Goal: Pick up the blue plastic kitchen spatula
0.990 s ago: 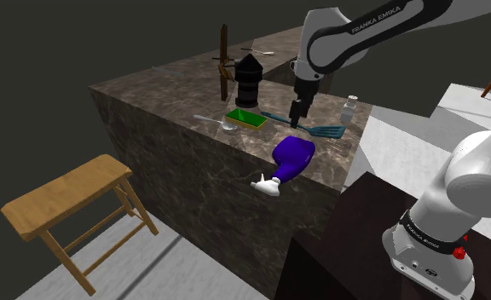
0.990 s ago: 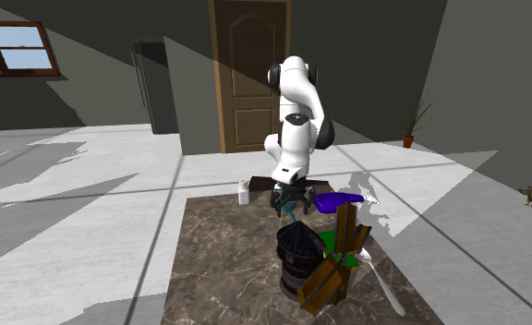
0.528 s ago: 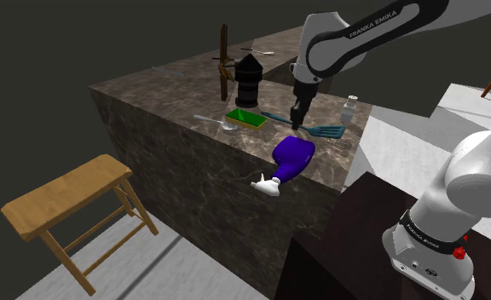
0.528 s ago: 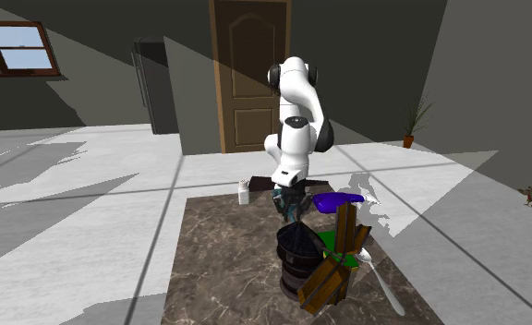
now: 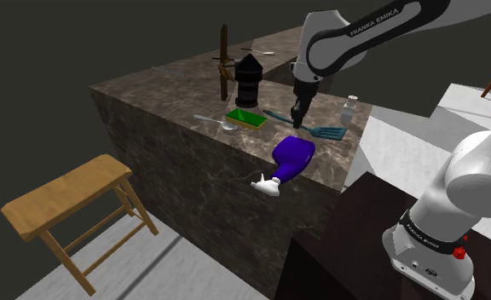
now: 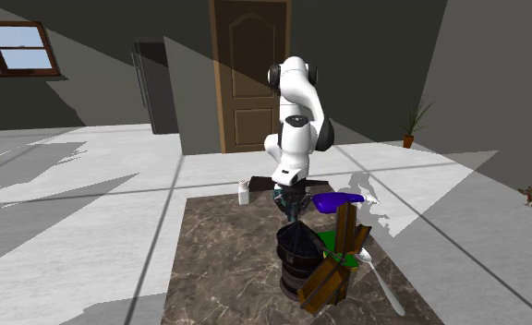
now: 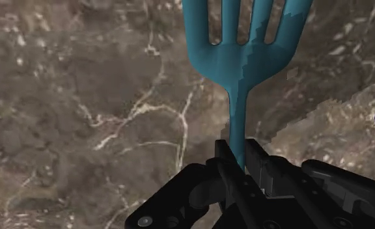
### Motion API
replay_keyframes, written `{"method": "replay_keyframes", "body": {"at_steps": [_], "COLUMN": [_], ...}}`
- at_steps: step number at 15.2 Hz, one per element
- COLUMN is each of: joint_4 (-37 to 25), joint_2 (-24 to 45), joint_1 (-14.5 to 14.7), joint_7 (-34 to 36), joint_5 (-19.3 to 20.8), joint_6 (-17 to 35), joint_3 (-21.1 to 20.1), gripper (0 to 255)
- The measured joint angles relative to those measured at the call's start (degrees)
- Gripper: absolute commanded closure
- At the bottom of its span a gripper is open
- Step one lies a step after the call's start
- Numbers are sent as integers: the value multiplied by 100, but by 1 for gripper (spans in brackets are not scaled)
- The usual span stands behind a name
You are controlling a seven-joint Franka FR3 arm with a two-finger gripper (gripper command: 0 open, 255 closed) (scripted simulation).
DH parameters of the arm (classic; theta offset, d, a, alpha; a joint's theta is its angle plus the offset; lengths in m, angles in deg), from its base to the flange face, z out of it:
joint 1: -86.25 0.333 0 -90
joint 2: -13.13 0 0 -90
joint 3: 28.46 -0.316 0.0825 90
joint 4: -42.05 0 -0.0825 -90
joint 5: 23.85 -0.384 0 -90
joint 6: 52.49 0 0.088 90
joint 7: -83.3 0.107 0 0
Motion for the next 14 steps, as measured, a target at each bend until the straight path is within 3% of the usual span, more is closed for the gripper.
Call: {"method": "replay_keyframes", "body": {"at_steps": [14], "joint_4": [-661], "joint_2": [-396], "joint_1": [-3], "joint_7": [14], "joint_5": [9], "joint_6": [-1089], "joint_3": [-5], "gripper": [255]}}
